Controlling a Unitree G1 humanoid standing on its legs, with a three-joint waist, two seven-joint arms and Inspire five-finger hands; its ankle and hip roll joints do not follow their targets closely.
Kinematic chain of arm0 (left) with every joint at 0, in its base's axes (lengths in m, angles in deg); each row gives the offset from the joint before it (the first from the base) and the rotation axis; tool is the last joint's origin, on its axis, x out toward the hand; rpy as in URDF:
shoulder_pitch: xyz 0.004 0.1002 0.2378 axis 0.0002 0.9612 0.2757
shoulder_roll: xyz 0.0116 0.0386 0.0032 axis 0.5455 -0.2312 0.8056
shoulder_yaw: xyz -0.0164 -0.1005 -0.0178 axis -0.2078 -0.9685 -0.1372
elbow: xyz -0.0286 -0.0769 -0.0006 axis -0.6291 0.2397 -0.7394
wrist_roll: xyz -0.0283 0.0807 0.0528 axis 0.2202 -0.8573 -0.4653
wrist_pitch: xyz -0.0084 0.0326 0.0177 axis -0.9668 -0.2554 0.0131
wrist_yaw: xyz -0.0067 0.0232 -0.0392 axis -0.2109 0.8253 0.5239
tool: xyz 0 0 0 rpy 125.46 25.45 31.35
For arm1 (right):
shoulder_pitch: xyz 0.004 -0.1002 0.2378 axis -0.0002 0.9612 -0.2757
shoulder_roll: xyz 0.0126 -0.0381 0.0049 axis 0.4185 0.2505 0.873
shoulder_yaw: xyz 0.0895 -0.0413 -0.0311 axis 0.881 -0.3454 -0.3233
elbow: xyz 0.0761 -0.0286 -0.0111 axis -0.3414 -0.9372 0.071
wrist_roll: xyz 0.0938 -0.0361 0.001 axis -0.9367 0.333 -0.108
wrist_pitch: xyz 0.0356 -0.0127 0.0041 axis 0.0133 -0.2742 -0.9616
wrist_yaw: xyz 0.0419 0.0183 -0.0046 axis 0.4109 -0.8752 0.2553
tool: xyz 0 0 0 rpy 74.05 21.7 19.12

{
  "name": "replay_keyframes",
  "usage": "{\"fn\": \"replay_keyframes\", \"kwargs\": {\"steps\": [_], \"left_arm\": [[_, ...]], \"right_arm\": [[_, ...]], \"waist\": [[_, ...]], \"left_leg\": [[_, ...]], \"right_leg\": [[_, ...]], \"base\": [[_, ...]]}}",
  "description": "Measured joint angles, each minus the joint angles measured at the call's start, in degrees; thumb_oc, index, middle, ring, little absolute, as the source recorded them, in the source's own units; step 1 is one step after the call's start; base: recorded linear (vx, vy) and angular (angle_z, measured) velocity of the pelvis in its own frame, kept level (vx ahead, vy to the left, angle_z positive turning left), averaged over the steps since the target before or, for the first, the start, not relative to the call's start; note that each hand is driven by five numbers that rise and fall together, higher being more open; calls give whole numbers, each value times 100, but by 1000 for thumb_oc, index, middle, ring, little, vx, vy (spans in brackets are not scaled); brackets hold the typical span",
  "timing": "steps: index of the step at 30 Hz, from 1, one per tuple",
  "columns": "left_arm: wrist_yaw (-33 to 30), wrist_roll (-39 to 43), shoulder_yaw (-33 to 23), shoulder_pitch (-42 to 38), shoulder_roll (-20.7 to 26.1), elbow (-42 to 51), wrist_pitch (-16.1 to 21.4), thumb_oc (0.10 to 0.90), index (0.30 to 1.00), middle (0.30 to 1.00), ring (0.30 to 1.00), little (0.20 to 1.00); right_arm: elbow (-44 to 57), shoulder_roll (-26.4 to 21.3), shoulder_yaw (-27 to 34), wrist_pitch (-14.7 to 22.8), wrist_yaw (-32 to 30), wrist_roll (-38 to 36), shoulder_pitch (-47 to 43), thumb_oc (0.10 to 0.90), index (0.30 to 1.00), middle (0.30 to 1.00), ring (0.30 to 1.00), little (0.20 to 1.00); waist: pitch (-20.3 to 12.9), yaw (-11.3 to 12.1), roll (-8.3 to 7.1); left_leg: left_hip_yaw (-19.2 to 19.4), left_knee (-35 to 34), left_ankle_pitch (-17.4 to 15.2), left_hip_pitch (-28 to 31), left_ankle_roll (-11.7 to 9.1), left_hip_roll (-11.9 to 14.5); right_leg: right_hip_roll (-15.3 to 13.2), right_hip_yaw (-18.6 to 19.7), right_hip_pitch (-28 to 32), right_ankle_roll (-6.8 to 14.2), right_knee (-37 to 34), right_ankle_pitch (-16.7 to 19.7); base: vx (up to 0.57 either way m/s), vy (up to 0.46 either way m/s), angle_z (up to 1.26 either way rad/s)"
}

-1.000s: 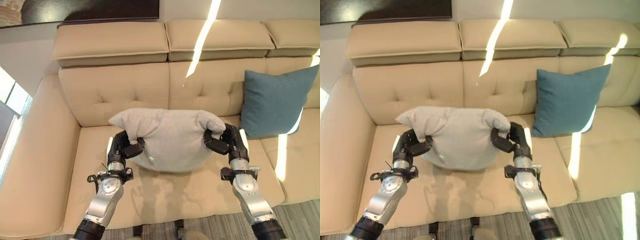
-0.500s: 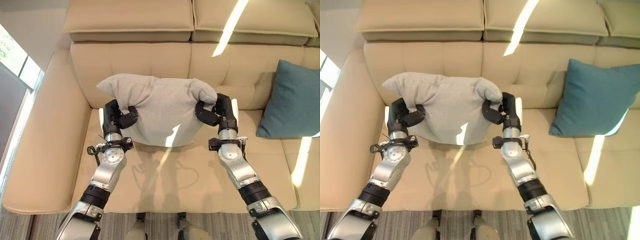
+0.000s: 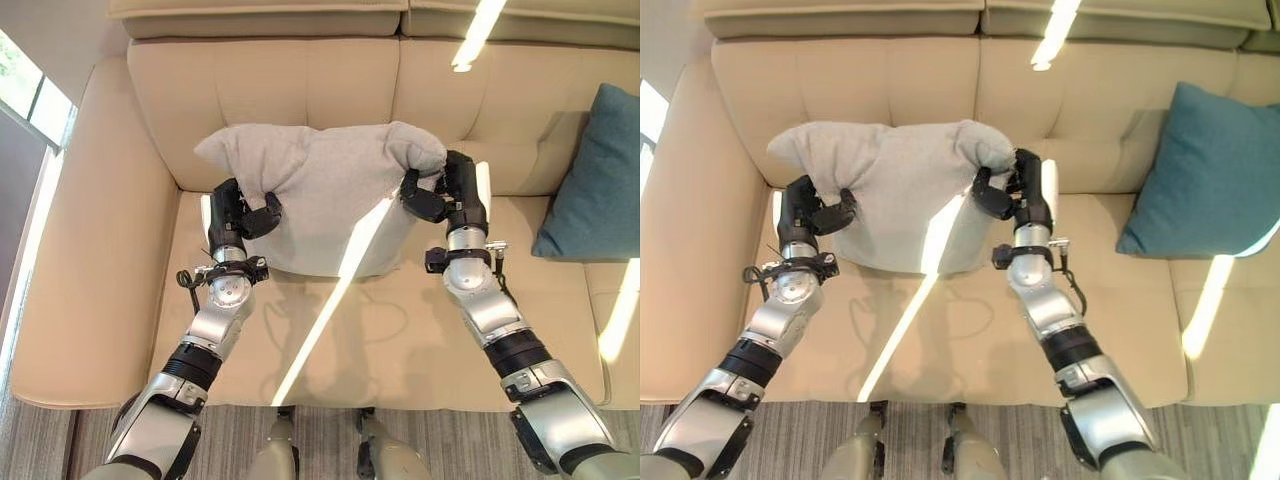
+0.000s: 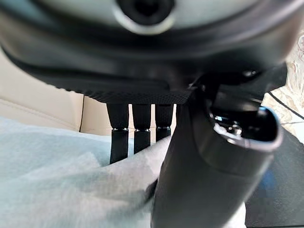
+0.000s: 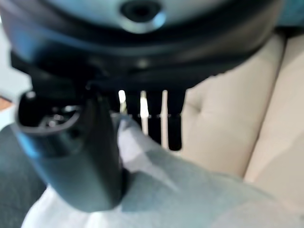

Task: Pick up all the scattered cushions and arrange them neatly on the sofa.

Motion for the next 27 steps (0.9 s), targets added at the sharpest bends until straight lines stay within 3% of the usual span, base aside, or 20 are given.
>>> {"fn": "replay_keyframes", "kwargs": {"steps": [5,7,9,12,16,24,27], "left_arm": [[659,255,30,-422,479,-566,40,800,900,900,900,900],[1056,233,14,-239,1057,-485,34,800,900,900,900,900],[984,252,-250,-67,1178,-610,-23,800,900,900,900,900],[970,264,-983,550,1120,-503,-18,800,900,900,900,900],[987,258,-1413,1533,990,-253,-59,800,900,900,900,900],[1423,12,-1499,2993,544,48,-177,800,900,900,900,900],[1628,-175,-1751,3971,291,375,-254,800,900,900,900,900]], "right_arm": [[-1084,-567,-187,-6,286,92,-724,800,900,900,900,900],[-1218,-911,-165,-13,588,105,-577,800,900,900,900,900],[-1292,-1026,175,-204,627,101,-359,800,900,900,900,900],[-1239,-1037,889,-347,630,82,280,800,900,900,900,900],[-941,-986,1389,-512,746,56,1429,800,900,900,900,900],[-619,-361,1857,-497,1084,151,2854,800,900,900,900,900],[-443,102,2202,-425,1174,161,3742,800,900,900,900,900]], "waist": [[29,2,-27],[90,-19,-91],[94,-12,-97],[96,-4,-115],[89,-7,-145],[48,-37,-227],[-274,-33,-249]], "left_leg": [[4,0,7,90,-10,17],[22,0,7,259,-11,30],[73,0,7,402,-11,28],[139,-1,5,512,-10,15],[148,-2,0,545,-3,13],[312,-9,-136,827,50,39],[461,-13,-157,912,112,48]], "right_leg": [[7,-10,104,-3,0,2],[0,-18,278,7,0,-6],[5,-17,444,68,0,-59],[-12,-16,592,115,-1,-101],[-18,1,626,125,-1,-110],[12,229,822,163,-4,-157],[4,314,838,151,-5,-149]], "base": [[-8,-6,0],[50,-8,4],[40,-18,10],[43,-25,10],[32,-19,2],[6,-1,-12],[-25,-1,-20]]}}
